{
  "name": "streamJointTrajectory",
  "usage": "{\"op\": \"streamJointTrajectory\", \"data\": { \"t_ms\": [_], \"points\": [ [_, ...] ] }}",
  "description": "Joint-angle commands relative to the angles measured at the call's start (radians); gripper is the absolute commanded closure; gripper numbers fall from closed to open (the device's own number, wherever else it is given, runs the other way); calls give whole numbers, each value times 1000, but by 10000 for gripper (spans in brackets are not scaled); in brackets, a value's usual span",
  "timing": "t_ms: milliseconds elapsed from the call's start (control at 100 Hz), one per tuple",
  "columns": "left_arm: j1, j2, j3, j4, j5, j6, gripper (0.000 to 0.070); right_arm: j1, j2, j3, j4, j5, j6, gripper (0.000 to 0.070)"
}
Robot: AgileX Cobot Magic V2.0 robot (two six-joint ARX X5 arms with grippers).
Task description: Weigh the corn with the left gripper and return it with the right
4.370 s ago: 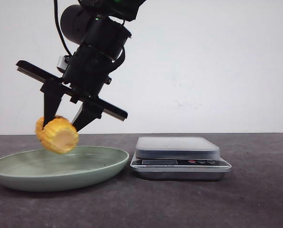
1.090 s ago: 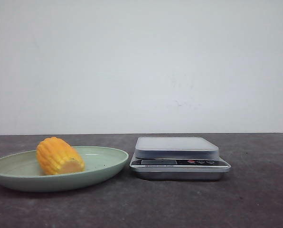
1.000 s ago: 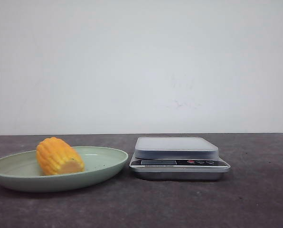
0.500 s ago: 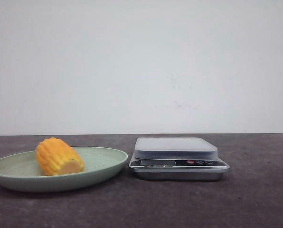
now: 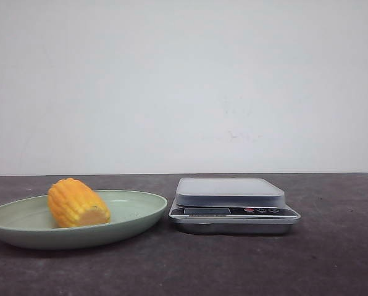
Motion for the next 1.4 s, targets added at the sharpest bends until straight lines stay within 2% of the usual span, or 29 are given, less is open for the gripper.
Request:
{"op": "streamJointTrajectory", "data": {
  "t_ms": [0, 150, 1130, 1190, 1280, 1390],
  "points": [
    [-8, 6, 16, -21, -5, -6, 700, 3, 0, -1, -6, 2, -20, 687],
    [-8, 6, 16, -21, -5, -6, 700, 4, 0, -1, -5, -13, -92, 687],
    [-8, 6, 16, -21, -5, -5, 700, 0, 0, -1, 16, -13, -90, 687],
    [-7, 6, 16, -23, -6, 45, 700, 0, 0, -1, 16, -13, -90, 687],
    [0, 3, 13, -16, -5, 60, 700, 0, 0, -1, 16, -13, -90, 687],
    [62, -11, -37, 119, 7, 190, 700, 0, 0, -1, 16, -13, -91, 687]
  ]
}}
